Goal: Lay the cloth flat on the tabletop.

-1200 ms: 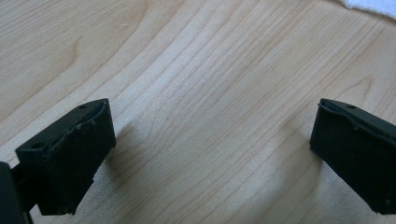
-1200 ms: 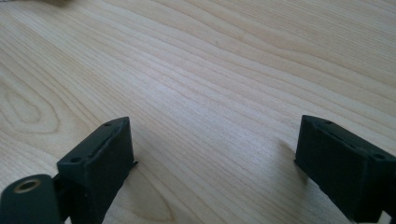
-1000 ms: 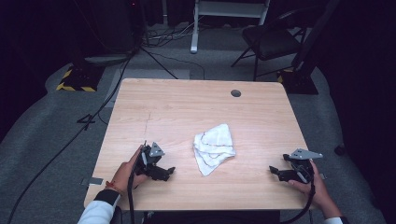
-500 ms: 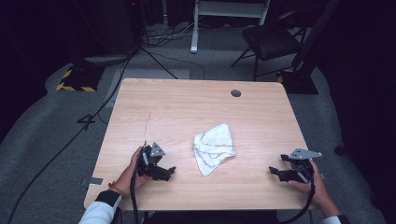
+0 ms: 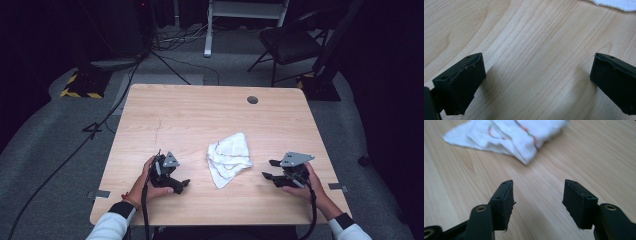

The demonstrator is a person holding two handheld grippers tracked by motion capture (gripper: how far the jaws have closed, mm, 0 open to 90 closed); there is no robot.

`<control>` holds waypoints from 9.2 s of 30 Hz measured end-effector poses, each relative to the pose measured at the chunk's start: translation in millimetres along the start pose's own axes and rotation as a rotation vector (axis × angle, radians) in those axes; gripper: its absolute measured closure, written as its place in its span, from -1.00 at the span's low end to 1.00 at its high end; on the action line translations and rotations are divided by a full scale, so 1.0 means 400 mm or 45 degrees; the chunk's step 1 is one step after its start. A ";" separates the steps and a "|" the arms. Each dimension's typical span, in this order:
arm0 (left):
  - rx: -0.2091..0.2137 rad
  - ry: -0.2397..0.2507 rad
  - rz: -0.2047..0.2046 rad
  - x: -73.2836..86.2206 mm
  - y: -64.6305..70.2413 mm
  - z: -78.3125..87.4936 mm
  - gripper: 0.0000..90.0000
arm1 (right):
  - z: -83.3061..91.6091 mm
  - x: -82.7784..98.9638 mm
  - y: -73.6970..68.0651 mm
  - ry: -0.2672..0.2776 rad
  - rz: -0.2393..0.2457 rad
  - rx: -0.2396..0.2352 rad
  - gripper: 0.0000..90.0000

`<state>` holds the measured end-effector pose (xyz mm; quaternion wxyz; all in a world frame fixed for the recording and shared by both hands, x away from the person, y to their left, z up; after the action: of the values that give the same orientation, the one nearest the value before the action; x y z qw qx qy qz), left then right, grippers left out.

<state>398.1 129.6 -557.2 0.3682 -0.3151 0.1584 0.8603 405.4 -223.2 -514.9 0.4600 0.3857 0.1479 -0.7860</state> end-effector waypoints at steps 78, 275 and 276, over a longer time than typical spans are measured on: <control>0.206 0.092 -0.372 -0.289 0.118 -0.144 0.41 | 0.000 0.019 0.032 -0.058 0.051 0.099 0.96; 0.178 -0.111 -0.217 -0.399 0.010 -0.268 0.03 | -0.008 0.071 0.238 -0.127 -0.281 0.391 0.85; 0.173 -0.121 -0.222 -0.397 0.012 -0.276 0.08 | -0.009 0.070 0.235 -0.126 -0.275 0.385 0.83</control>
<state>525.9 -14.1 -535.1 0.4692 -0.2609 0.1708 0.8262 478.0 -288.3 -526.4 0.3164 0.3933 0.0460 -0.8620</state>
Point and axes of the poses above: each handheld gripper's, and its own axes: z roughly backward along the jaws, x roughly out of its underside, y roughly to its right, the point moved 7 cm from there along -z, roughly forward along the jaws, and after that the axes turned 2 degrees about z, right-handed, at the moved point
